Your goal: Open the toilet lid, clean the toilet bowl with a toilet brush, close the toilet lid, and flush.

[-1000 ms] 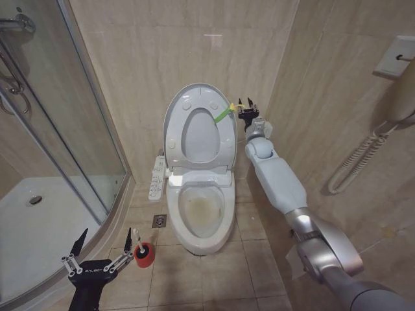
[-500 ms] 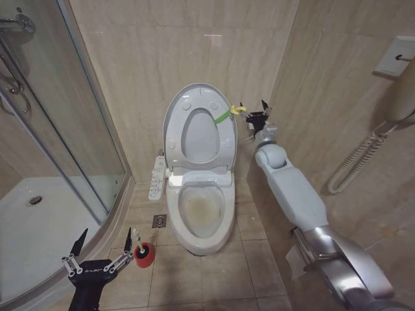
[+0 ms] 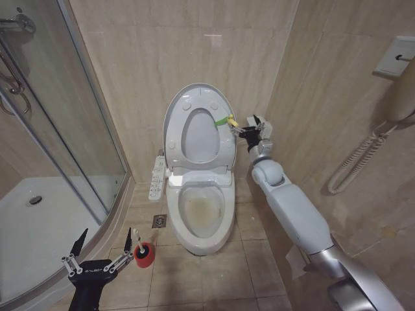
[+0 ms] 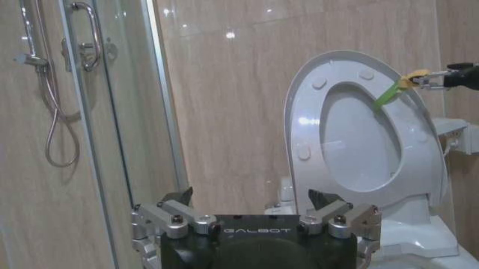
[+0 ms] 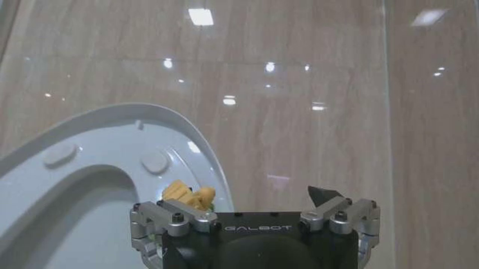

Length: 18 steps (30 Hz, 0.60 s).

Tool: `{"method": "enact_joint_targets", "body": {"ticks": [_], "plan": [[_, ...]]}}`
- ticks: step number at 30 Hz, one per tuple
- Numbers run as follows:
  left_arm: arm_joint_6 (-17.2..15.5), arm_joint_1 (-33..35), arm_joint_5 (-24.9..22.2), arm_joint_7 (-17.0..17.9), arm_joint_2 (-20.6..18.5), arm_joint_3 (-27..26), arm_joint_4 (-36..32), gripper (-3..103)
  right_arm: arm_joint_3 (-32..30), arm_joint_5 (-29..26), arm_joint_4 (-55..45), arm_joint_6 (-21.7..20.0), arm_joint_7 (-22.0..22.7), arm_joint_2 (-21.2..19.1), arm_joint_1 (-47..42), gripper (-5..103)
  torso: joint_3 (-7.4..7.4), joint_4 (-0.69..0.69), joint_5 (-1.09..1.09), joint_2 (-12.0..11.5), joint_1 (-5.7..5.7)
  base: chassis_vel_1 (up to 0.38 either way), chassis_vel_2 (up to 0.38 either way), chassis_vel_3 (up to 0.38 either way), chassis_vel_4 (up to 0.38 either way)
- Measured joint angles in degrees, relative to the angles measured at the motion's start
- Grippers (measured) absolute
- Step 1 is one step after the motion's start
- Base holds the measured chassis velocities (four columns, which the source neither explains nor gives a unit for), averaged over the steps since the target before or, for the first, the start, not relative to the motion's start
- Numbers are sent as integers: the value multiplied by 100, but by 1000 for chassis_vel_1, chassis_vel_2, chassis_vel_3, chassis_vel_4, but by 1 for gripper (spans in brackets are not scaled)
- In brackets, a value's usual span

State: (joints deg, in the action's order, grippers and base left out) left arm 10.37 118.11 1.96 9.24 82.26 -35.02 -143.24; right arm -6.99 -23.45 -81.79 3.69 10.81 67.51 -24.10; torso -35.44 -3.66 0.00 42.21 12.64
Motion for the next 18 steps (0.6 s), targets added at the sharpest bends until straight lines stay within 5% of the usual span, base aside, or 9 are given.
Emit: {"method": "enact_joint_targets", "body": {"ticks": [18], "plan": [[0,0,0,0,0,0,0,100,248,-77,-457,-166,80,-111,-404,100,-1,1,0,0,0,0,0,0,0]]}}
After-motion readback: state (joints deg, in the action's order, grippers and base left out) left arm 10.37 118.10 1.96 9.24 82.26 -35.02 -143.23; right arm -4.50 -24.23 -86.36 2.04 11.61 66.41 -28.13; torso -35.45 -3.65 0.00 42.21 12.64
